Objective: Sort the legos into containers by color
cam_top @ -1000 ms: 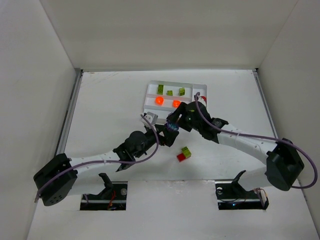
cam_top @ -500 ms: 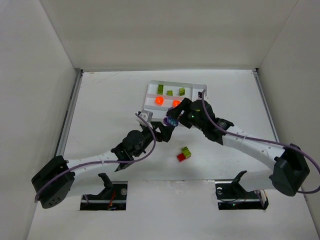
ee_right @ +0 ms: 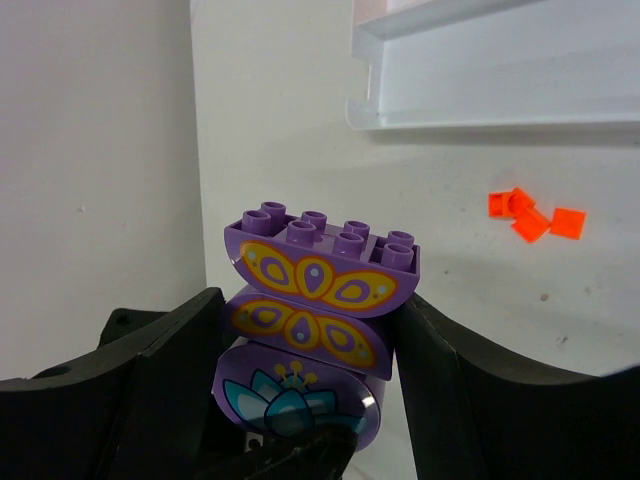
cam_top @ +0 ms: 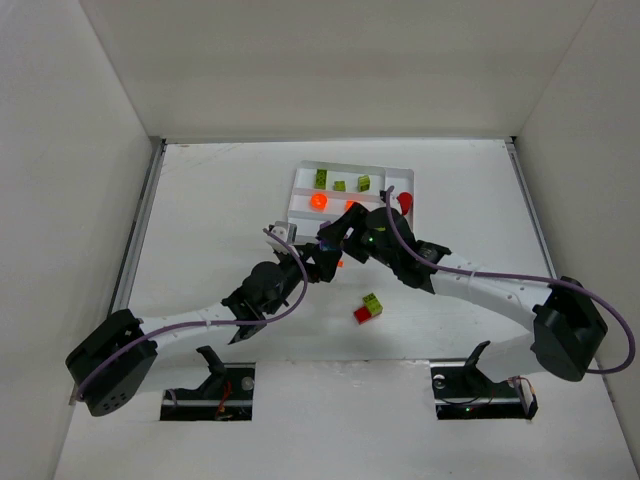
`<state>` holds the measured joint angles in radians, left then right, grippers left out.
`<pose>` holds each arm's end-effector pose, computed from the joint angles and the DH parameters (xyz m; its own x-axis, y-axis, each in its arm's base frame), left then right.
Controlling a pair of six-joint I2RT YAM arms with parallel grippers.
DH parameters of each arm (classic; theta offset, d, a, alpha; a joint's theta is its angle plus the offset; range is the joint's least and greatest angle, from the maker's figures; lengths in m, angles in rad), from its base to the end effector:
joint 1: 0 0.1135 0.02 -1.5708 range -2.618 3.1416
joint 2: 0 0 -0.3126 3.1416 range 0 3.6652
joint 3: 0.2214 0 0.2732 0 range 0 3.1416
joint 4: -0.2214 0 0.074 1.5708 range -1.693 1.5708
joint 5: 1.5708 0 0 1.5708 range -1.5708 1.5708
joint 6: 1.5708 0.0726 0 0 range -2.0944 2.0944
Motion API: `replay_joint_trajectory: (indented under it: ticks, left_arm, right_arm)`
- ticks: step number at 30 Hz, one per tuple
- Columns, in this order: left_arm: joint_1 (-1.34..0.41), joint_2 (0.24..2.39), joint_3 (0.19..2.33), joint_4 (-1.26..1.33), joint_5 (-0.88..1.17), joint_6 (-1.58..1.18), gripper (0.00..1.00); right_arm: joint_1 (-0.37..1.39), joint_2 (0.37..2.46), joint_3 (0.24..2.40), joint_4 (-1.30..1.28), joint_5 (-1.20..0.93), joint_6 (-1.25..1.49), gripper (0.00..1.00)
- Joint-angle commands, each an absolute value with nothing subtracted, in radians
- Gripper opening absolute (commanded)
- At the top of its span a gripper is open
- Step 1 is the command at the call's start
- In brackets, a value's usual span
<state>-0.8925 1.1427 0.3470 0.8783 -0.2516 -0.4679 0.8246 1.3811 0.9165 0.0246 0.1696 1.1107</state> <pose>0.1794 -0.1938 0.2614 -0.2237 -0.4185 -0.8802 0.5575 0.6858 -0.4678 0.2520 0.2545 0.2927 -0.6840 0.5611 -0.4662 -0.0162 0.6271 0.7787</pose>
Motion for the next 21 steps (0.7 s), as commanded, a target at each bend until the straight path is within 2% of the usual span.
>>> replay_joint_trajectory:
  ticks: [1,10,16,21]
  left_arm:
    - [-0.877,1.146,0.333,0.974,-0.258,-0.506,0.70]
    - [-0.869,1.135,0.313,1.009,-0.241,-0.518,0.32]
    - [-0.863,1.114,0.304,1.005,-0.229,-0.509,0.25]
    - [-0.863,1.135,0.308,1.012,-0.212,-0.512,0.24]
  right_arm:
    - [0.844,1.399,0.920,0.121,0.166,1.137,0.56]
    - [0.860,1.396,0.893,0.155,0.166,1.150,0.60]
    - [0.857,1.365,0.853,0.164,0.175,1.152,0.86]
    - [0.841,1.338,0.835,0.172,0.173,1.138,0.89]
